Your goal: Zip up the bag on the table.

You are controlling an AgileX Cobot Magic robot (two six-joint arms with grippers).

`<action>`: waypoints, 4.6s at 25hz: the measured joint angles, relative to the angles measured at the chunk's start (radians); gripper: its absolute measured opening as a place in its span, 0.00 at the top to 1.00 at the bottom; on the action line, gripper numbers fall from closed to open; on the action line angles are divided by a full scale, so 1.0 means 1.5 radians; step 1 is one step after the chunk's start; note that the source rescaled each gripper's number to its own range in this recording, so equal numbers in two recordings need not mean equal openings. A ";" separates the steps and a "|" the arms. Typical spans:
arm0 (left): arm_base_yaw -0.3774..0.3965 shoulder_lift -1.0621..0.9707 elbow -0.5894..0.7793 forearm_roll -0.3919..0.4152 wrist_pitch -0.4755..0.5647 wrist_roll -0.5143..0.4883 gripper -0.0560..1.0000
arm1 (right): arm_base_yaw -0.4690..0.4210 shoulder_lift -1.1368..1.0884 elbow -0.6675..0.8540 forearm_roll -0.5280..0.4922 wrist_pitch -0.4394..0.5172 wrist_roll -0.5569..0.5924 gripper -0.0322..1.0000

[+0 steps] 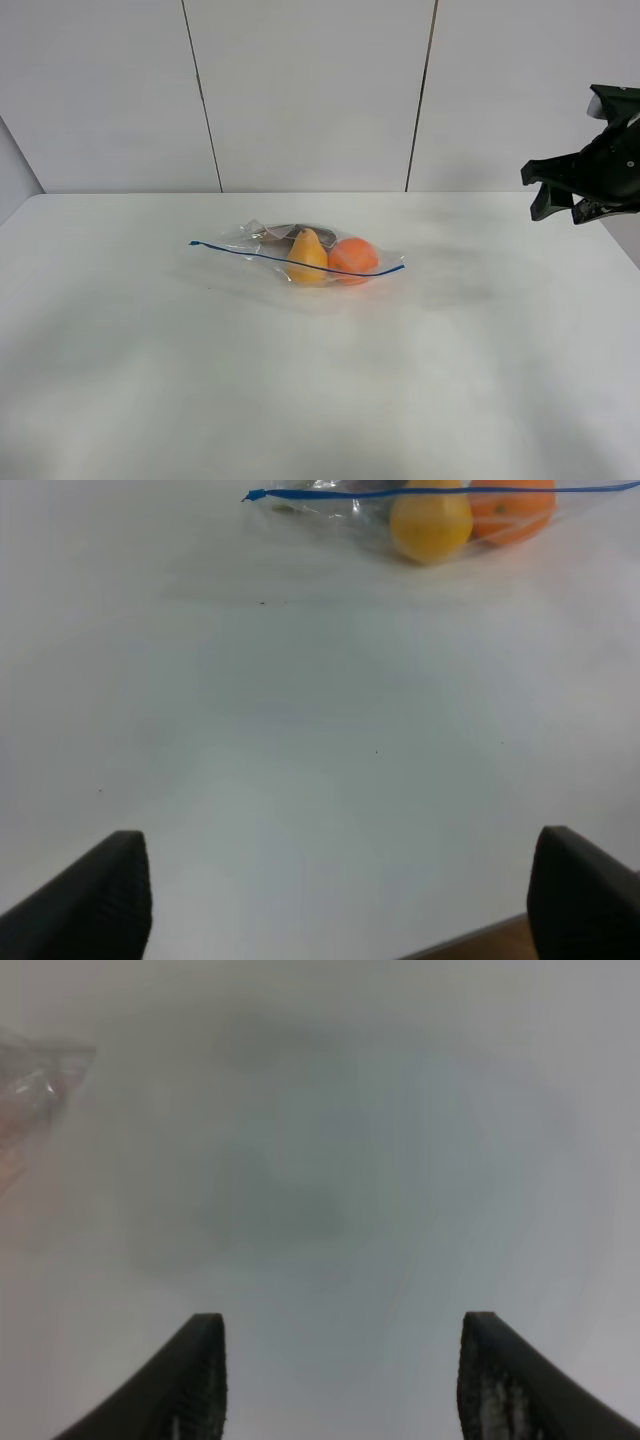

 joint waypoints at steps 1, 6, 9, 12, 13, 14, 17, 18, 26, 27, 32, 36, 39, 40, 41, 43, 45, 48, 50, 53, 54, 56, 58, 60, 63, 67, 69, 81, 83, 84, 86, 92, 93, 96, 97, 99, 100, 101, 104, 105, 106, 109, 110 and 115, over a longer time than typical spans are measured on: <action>0.000 0.000 0.000 0.000 0.000 0.000 0.06 | 0.000 -0.013 0.000 0.001 0.005 0.000 0.39; 0.000 0.000 0.000 0.000 0.000 0.000 0.06 | 0.000 -0.093 0.000 0.024 0.014 0.000 0.39; 0.000 0.000 0.000 0.000 0.000 0.000 0.06 | 0.000 -0.147 0.000 0.039 0.021 0.000 0.39; 0.000 0.000 0.000 0.000 0.000 0.000 0.06 | 0.000 -0.198 0.000 0.048 0.027 0.000 0.39; 0.000 0.000 0.000 0.000 0.000 0.000 0.06 | 0.000 -0.215 0.000 0.049 0.029 0.000 0.39; 0.000 0.000 0.000 0.000 0.000 0.000 0.06 | 0.000 -0.230 0.000 0.051 0.033 0.000 0.39; 0.000 0.000 0.000 0.000 0.000 0.000 0.06 | 0.000 -0.285 0.000 0.051 0.049 0.000 0.39; 0.000 0.000 0.000 0.000 0.000 0.000 0.06 | 0.000 -0.301 0.000 0.051 0.057 0.000 0.39; 0.000 0.000 0.000 0.000 0.000 0.000 0.06 | 0.000 -0.477 0.062 0.051 0.068 0.000 0.39; 0.000 0.000 0.000 0.000 0.000 0.000 0.06 | 0.000 -0.501 0.076 0.051 0.068 0.000 0.39; 0.000 0.000 0.000 0.000 0.000 0.000 0.06 | 0.000 -0.613 0.146 0.044 0.074 0.000 0.39; 0.000 0.000 0.000 0.000 0.000 0.000 0.06 | 0.000 -0.698 0.210 0.037 0.083 0.000 0.39; 0.000 0.000 0.000 0.000 0.000 0.000 0.06 | 0.000 -0.754 0.262 0.037 0.083 0.003 0.39; 0.000 0.000 0.000 0.000 0.000 0.000 0.06 | 0.000 -0.772 0.275 0.037 0.084 0.003 0.39; 0.000 0.000 0.000 0.000 0.000 0.000 0.06 | 0.000 -0.789 0.291 0.037 0.084 0.004 0.39; 0.000 0.000 0.000 -0.002 0.000 0.000 0.06 | 0.000 -0.819 0.322 0.037 0.085 0.010 0.39; 0.000 0.000 0.000 -0.002 0.000 0.000 0.06 | 0.000 -0.853 0.349 0.036 0.085 0.015 0.39; 0.000 0.000 0.000 -0.002 0.000 0.000 0.06 | 0.000 -0.903 0.386 0.035 0.089 0.025 0.39; 0.000 0.000 0.000 -0.002 0.000 0.000 0.06 | 0.000 -0.934 0.404 0.035 0.090 0.031 0.39; 0.000 0.000 0.000 -0.002 0.000 0.000 0.06 | 0.000 -0.977 0.416 0.035 0.104 0.046 0.39; 0.000 0.000 0.000 -0.003 0.000 0.000 0.06 | 0.000 -0.987 0.416 0.035 0.110 0.050 0.39; 0.000 0.000 0.000 -0.004 0.000 0.000 0.06 | 0.000 -1.009 0.416 0.032 0.128 0.053 0.39; 0.000 0.000 0.000 -0.004 0.000 0.000 0.06 | 0.000 -1.024 0.417 0.026 0.134 0.055 0.39; 0.000 0.000 0.000 -0.004 0.000 0.000 0.06 | 0.000 -1.028 0.417 0.018 0.135 0.061 0.39; 0.000 0.000 0.000 -0.004 0.000 0.000 0.06 | 0.006 -1.029 0.424 0.009 0.135 0.066 0.39; 0.000 0.000 0.000 -0.004 0.000 0.000 0.06 | 0.028 -1.029 0.452 -0.005 0.134 0.078 0.39; 0.000 0.000 0.000 -0.004 0.000 0.000 0.06 | 0.040 -1.029 0.463 -0.007 0.135 0.085 0.39; 0.000 0.000 0.000 -0.004 0.000 0.000 0.06 | 0.058 -1.029 0.464 -0.017 0.134 0.111 0.23; 0.000 0.000 0.000 -0.004 0.000 0.000 0.06 | 0.058 -1.029 0.464 -0.017 0.134 0.111 0.23; 0.000 0.000 0.000 -0.004 0.000 0.000 0.06 | 0.058 -1.029 0.464 -0.017 0.134 0.111 0.23; 0.000 0.000 0.000 -0.004 0.000 0.000 0.06 | 0.058 -1.029 0.465 -0.017 0.134 0.111 0.23; 0.000 0.000 0.000 -0.004 0.000 0.000 0.06 | 0.058 -1.029 0.465 -0.014 0.134 0.110 0.25; 0.000 0.000 0.000 -0.004 0.000 0.000 0.06 | 0.058 -1.029 0.465 -0.014 0.134 0.109 0.25; 0.000 0.000 0.000 -0.004 0.000 0.000 0.06 | 0.058 -1.029 0.465 -0.012 0.132 0.108 0.25; 0.000 0.000 0.000 -0.004 0.000 0.000 0.06 | 0.058 -1.029 0.465 -0.010 0.132 0.109 0.25; 0.000 0.000 0.000 -0.004 0.000 0.000 0.06 | 0.058 -1.029 0.465 -0.009 0.132 0.111 0.25; 0.000 0.000 0.000 -0.004 0.000 0.000 0.06 | 0.058 -1.029 0.465 -0.009 0.132 0.111 0.26; 0.000 0.000 0.000 -0.004 0.000 0.000 0.06 | 0.058 -1.029 0.465 -0.009 0.132 0.111 0.26; 0.000 0.000 0.000 -0.004 0.000 0.000 0.06 | 0.058 -1.029 0.465 -0.009 0.132 0.111 0.26; 0.000 0.000 0.000 -0.004 0.000 0.000 0.06 | 0.058 -1.029 0.465 -0.009 0.132 0.111 0.26; 0.000 0.000 0.000 -0.004 0.000 0.000 0.06 | 0.058 -1.029 0.465 -0.009 0.132 0.111 0.26; 0.000 0.000 0.000 -0.004 0.000 0.000 0.06 | 0.058 -1.029 0.465 -0.008 0.132 0.111 0.26; 0.000 0.000 0.000 -0.004 0.000 0.000 0.06 | 0.058 -1.029 0.465 -0.008 0.132 0.111 0.26; 0.000 0.000 0.000 -0.004 0.000 0.000 0.06 | 0.058 -1.029 0.465 -0.008 0.132 0.111 0.26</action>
